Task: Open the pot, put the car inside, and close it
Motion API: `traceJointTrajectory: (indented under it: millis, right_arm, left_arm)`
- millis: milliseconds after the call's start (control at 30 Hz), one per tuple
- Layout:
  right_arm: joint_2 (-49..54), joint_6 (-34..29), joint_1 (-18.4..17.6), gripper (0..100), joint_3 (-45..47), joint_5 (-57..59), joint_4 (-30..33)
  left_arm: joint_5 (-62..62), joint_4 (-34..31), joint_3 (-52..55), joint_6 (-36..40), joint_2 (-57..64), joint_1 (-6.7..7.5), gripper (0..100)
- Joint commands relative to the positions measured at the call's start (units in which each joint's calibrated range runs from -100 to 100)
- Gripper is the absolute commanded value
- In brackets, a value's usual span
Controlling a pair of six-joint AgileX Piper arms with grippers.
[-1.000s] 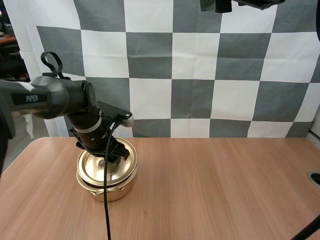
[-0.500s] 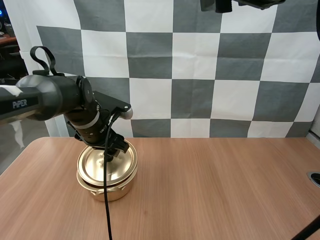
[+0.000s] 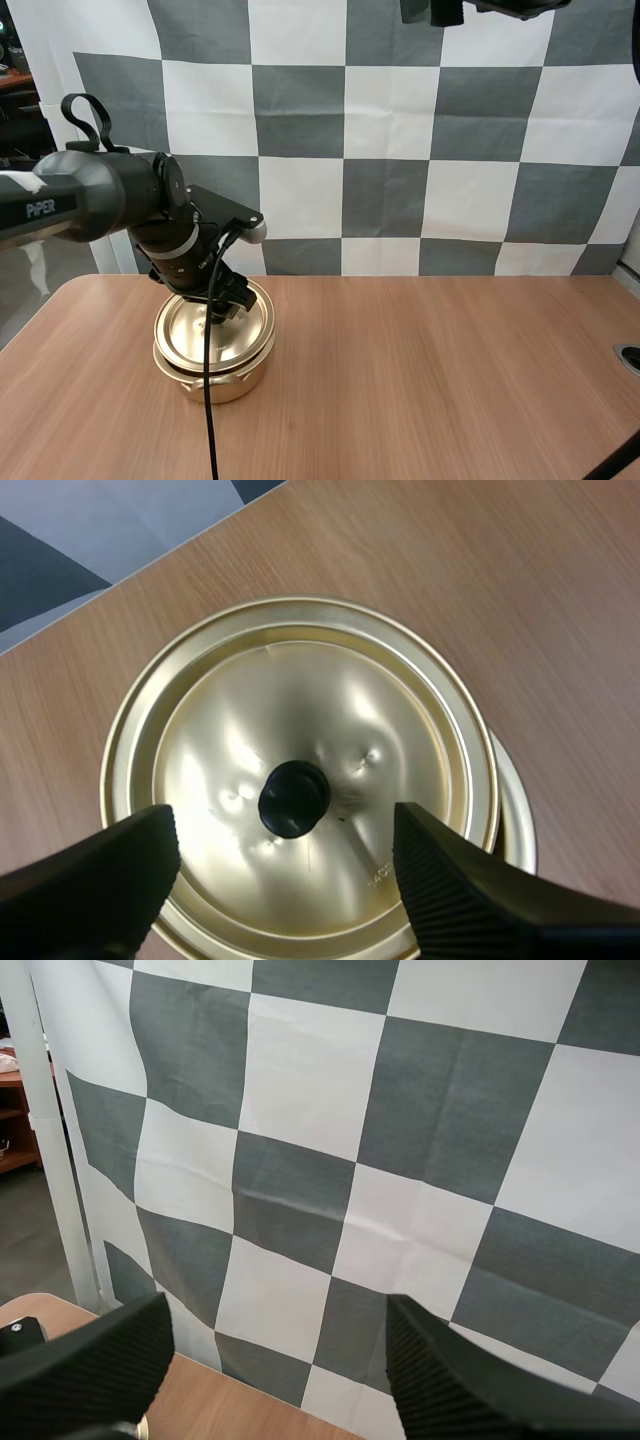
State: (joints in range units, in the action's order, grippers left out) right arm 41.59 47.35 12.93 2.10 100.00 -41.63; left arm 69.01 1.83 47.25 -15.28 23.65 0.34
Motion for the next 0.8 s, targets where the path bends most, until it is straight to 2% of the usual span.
traceJointTrajectory:
  millis: [0, 367, 567, 767]
  right_arm:
    - [0.07, 0.02, 0.02, 100, 0.04, 0.0, -0.06]
    - [0.07, 0.02, 0.02, 100, 0.04, 0.0, -0.06]
    - [0.07, 0.02, 0.02, 100, 0.04, 0.0, -0.06]
    - [0.07, 0.02, 0.02, 100, 0.04, 0.0, -0.06]
  left_arm:
    - [0.8, 0.02, -0.01, -0.56, 0.06, 0.0, 100]
    - [1.47, 0.02, -0.01, -0.52, 0.06, 0.0, 100]
    - [-7.89, -7.28, -0.01, -0.52, 0.06, 0.0, 100]
    - [-7.34, -8.14, -0.94, 1.09, 0.06, 0.0, 100]
